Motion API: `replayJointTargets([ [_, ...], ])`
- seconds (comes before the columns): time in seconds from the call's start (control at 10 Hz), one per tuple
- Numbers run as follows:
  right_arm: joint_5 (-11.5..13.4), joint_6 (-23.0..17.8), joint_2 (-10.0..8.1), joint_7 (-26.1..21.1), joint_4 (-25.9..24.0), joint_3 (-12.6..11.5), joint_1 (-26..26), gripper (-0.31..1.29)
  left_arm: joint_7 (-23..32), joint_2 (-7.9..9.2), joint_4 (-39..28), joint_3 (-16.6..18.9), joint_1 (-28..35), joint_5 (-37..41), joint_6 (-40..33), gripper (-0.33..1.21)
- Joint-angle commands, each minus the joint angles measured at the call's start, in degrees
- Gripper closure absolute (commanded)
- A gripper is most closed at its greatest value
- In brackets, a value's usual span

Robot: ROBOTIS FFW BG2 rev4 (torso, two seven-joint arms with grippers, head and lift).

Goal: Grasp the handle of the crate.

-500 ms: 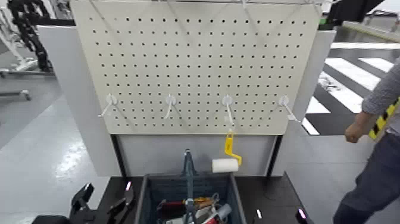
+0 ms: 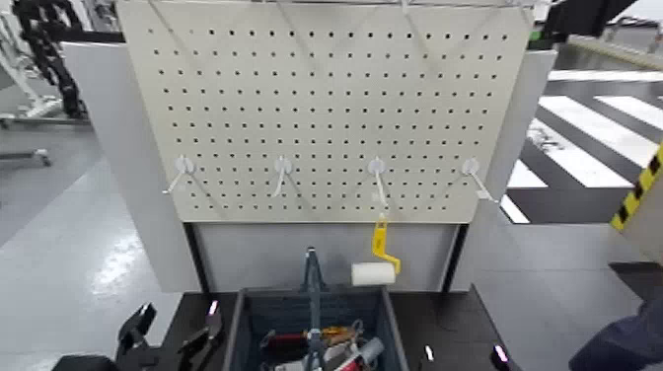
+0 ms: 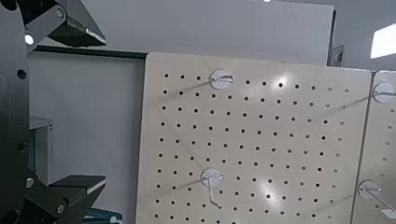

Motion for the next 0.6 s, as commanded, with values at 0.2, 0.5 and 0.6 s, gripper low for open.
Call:
replayJointTargets([
  [0.2,-0.1,0.4,-0.08,0.0,0.1,0.2,-0.2,0.15,-6.8,-0.53,-0.7,1.3,-3.3,9.2,5.3,0.23],
  [0.5,-0.2,0.5,-0.17,0.1,0.4,0.3,-0.4,0.15,-9.2,2.55,-0.4,0.9,-6.9,26.2,14.2,0.15],
  [0.6,-0.2,0.4,-0.25,0.0,0.4,0.3,-0.6,0.15,-10.6,3.43,0.2,0.8,-8.4,30.2,16.9,0.13],
])
